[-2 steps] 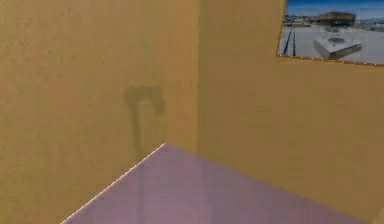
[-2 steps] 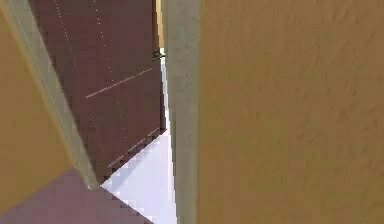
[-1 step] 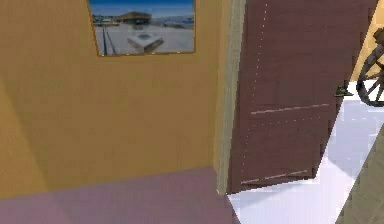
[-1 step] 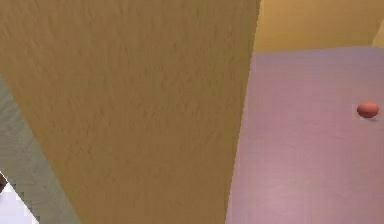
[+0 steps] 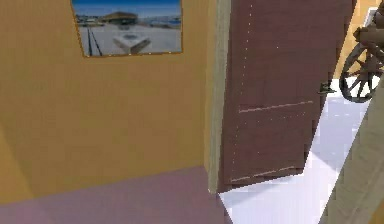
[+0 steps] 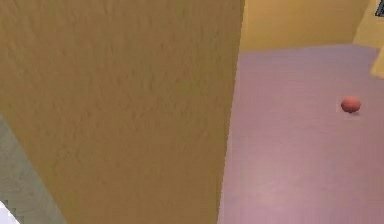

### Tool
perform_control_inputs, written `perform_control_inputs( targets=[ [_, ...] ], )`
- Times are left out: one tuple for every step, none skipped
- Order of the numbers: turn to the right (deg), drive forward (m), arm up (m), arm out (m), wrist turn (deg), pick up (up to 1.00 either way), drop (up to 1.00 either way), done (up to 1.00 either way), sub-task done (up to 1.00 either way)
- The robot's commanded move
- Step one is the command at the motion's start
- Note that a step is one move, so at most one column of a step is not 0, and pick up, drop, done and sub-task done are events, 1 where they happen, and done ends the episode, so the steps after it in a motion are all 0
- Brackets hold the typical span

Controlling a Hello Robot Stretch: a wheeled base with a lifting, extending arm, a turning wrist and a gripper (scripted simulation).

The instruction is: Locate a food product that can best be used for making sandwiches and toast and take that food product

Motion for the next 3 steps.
perform_control_inputs(
  targets=[
    [0.0,0.55,0.00,0.00,0.0,0.00,0.00,0.00,0.00],
    [45.0,0.00,0.00,0.00,0.0,0.00,0.00,0.00,0.00],
    [9.0,0.00,0.00,0.00,0.0,0.00,0.00,0.00,0.00]
  ],
)
